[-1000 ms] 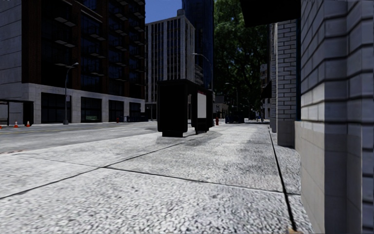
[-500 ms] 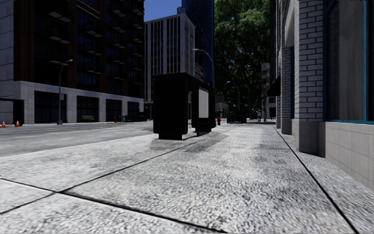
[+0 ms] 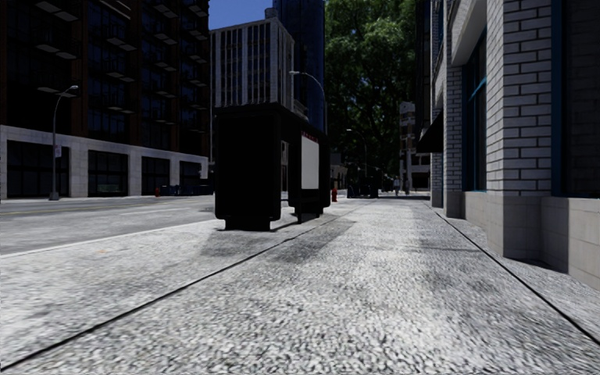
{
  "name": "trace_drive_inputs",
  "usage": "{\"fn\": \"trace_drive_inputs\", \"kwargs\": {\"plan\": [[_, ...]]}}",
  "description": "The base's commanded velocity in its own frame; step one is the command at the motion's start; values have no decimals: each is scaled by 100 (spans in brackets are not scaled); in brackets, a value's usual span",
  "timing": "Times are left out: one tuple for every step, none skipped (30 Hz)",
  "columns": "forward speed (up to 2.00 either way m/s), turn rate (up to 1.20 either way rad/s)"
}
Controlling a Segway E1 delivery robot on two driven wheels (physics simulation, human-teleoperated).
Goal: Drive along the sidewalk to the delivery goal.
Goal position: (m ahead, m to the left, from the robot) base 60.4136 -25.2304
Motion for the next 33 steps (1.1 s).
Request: {"fn": "trace_drive_inputs", "kwargs": {"plan": [[200, -35], [200, -35], [200, -35], [200, -35], [200, -35], [200, -35], [200, -36], [200, -36], [200, -36], [200, -36], [200, -36], [200, -36], [200, -36], [200, -37], [200, -39], [200, -39], [200, -39], [200, -40], [200, -40], [200, -40], [200, -40], [200, -40], [200, -40], [200, -40], [200, -40], [200, -40], [200, -40], [200, -40], [200, -40], [200, -40], [200, -40], [200, -40], [200, -40]]}}
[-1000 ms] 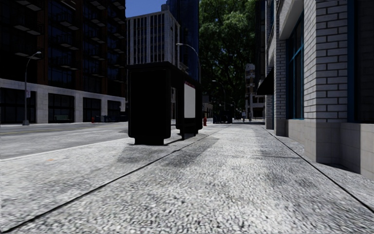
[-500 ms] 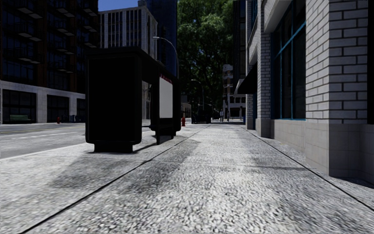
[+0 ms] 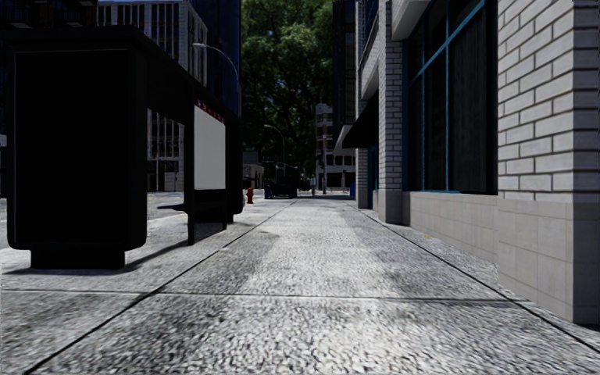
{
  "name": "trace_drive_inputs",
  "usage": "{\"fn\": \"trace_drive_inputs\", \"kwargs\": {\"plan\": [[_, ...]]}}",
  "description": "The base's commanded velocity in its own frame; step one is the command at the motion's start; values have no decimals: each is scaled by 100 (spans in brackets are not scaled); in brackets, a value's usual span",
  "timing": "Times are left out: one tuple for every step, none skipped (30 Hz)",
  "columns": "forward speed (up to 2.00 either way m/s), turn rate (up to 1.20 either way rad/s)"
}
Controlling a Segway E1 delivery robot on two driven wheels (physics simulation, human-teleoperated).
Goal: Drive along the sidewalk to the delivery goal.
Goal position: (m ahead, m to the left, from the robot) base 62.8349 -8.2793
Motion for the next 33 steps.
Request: {"fn": "trace_drive_inputs", "kwargs": {"plan": [[200, -40], [200, -40], [200, -40], [200, -40], [200, -40], [200, -40], [200, -40], [200, -4], [200, 0], [200, 0], [200, 0], [200, 0], [200, 0], [200, 0], [200, 0], [200, 0], [200, 0], [200, 0], [200, 0], [200, 0], [200, 0], [200, 0], [200, 0], [200, 0], [200, 0], [200, 0], [200, 0], [200, 0], [200, 0], [200, 0], [200, 0], [200, 0], [200, 0]]}}
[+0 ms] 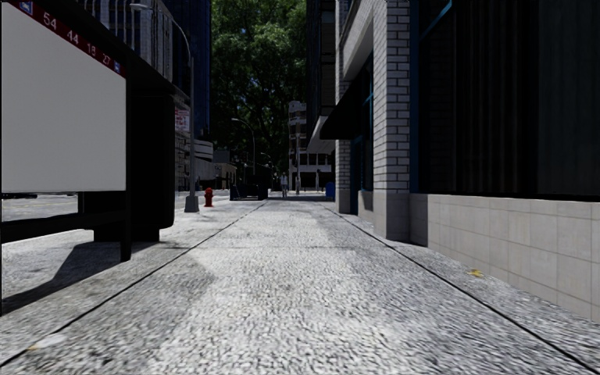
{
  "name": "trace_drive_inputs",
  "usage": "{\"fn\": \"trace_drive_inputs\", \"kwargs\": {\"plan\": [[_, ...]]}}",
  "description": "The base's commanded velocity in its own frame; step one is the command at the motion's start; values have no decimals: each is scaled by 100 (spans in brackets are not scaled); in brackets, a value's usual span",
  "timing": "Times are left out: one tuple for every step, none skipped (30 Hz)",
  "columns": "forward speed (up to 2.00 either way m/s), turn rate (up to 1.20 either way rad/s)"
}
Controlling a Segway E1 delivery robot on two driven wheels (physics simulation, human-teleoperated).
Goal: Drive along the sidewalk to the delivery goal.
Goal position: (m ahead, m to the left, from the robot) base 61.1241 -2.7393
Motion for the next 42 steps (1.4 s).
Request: {"fn": "trace_drive_inputs", "kwargs": {"plan": [[200, 0], [200, 0], [200, 0], [200, 0], [200, 0], [200, 0], [200, 0], [200, 0], [200, 0], [200, 0], [200, 0], [200, 0], [200, 0], [200, 0], [200, 0], [200, 0], [200, 0], [200, 0], [200, 0], [200, 0], [200, 0], [200, 0], [200, 0], [200, 0], [200, 0], [200, 0], [200, 0], [200, 0], [200, 0], [200, 0], [200, 0], [200, 0], [200, 0], [200, 0], [200, 0], [200, 0], [200, 0], [200, 0], [200, 0], [200, -11], [200, -11], [200, -21]]}}
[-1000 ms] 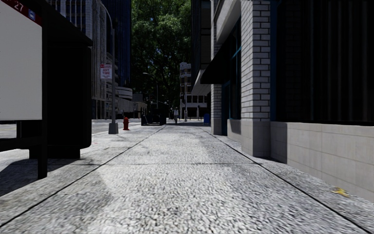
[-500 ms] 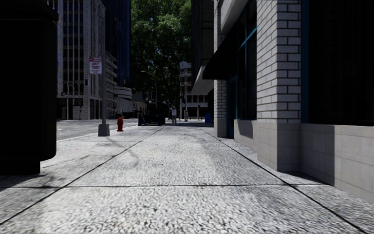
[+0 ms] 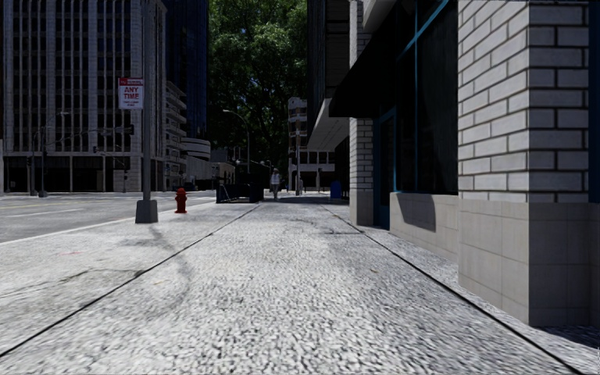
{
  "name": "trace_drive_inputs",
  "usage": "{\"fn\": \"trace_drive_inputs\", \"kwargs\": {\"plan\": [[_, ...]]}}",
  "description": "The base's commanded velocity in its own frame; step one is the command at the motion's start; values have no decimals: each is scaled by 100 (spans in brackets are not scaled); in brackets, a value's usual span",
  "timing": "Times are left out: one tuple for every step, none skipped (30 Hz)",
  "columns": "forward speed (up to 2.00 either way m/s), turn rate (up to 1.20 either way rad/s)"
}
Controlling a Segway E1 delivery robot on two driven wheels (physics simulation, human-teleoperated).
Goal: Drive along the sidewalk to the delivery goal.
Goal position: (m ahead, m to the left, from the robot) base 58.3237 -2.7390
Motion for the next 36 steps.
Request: {"fn": "trace_drive_inputs", "kwargs": {"plan": [[200, -24], [200, -25], [200, -25], [200, -25], [200, -25], [200, -25], [200, -25], [200, -25], [200, -25], [200, -25], [200, -25], [200, -25], [200, -25], [200, -25], [200, -25], [200, -3], [200, 0], [200, 0], [200, 0], [200, 0], [200, 0], [200, 0], [200, 0], [200, 0], [200, 0], [200, 0], [200, 0], [200, 0], [200, 0], [200, 0], [200, 0], [200, 0], [200, 0], [200, 0], [200, 0], [200, 0]]}}
